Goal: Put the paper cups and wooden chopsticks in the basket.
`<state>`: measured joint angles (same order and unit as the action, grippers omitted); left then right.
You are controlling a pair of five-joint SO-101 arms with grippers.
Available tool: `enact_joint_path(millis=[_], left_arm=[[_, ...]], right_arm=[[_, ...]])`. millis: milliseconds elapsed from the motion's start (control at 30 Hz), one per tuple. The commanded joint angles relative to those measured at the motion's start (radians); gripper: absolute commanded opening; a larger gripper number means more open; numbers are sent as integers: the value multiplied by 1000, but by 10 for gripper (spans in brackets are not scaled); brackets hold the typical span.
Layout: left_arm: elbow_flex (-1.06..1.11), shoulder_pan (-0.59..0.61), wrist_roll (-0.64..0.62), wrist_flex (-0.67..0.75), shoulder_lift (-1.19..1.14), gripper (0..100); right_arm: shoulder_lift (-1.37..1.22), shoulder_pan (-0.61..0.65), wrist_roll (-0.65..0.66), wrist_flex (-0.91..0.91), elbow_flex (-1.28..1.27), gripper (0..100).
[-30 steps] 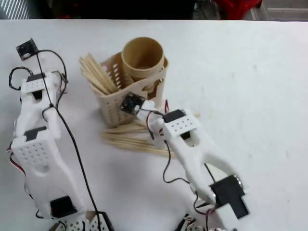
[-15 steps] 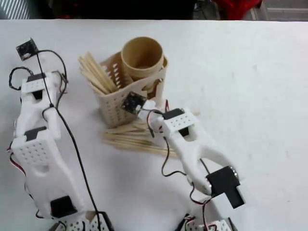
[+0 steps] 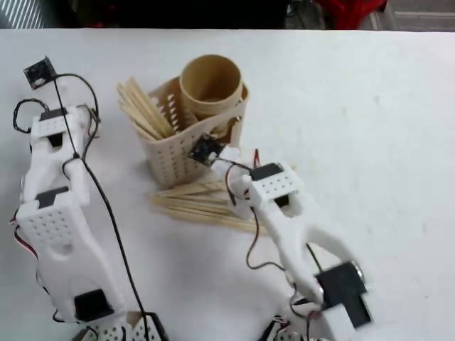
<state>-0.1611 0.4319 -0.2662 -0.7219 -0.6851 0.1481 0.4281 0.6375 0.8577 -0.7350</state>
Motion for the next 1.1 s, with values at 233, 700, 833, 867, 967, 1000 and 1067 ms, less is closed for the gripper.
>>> enact_joint_path(millis=[233,700,833,867,967,1000,1067], left_arm=[[-40,-2,12,2,4,161],[-48,-2,12,-2,1,161],[-46,-2,12,-2,1,161],[-46,-2,12,-2,1,161],[-46,-2,12,-2,1,161],[-46,-2,12,-2,1,161],[-48,-2,12,-2,1,161]], right_arm=[[499,51,-107,197,80,23],[481,329,-250,-8,764,23],[331,331,-250,-331,793,23],[294,331,-250,-390,795,23],[206,331,-250,-496,795,23],[182,331,-250,-516,796,23],[145,331,-250,-533,796,23]])
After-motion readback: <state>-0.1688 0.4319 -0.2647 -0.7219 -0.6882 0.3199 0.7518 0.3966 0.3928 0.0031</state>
